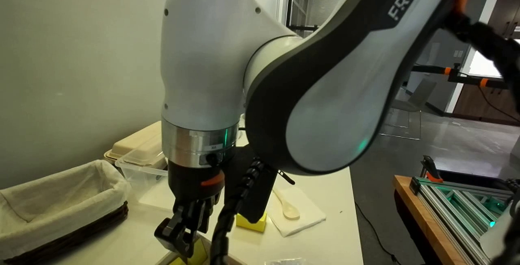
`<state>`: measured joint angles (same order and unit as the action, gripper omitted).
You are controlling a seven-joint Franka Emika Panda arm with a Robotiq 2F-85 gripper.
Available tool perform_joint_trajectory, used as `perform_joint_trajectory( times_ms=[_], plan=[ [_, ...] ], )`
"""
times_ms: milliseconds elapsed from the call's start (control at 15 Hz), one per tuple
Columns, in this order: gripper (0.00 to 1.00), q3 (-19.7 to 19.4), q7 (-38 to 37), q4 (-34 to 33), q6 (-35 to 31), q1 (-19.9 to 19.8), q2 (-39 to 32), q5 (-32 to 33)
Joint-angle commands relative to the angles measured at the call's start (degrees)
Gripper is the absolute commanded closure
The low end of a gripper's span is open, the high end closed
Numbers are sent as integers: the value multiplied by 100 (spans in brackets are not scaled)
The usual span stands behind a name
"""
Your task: Remove two yellows block from the box
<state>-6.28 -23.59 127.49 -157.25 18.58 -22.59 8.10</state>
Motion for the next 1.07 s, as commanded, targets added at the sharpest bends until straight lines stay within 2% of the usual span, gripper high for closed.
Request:
perform_joint_trajectory(
  times_ms=[0,133,467,600,667,1000],
  plan=[
    [31,19,-174,-66,172,6,-57,118],
    [24,24,-164,-64,164,-1,-62,110],
    [56,49,-131,-56,142,-34,-94,71],
    [51,46,-126,-55,142,-34,-107,73],
    [56,46,-126,-51,138,-32,-109,71],
    [56,45,-121,-44,150,-14,-101,86]
  ],
)
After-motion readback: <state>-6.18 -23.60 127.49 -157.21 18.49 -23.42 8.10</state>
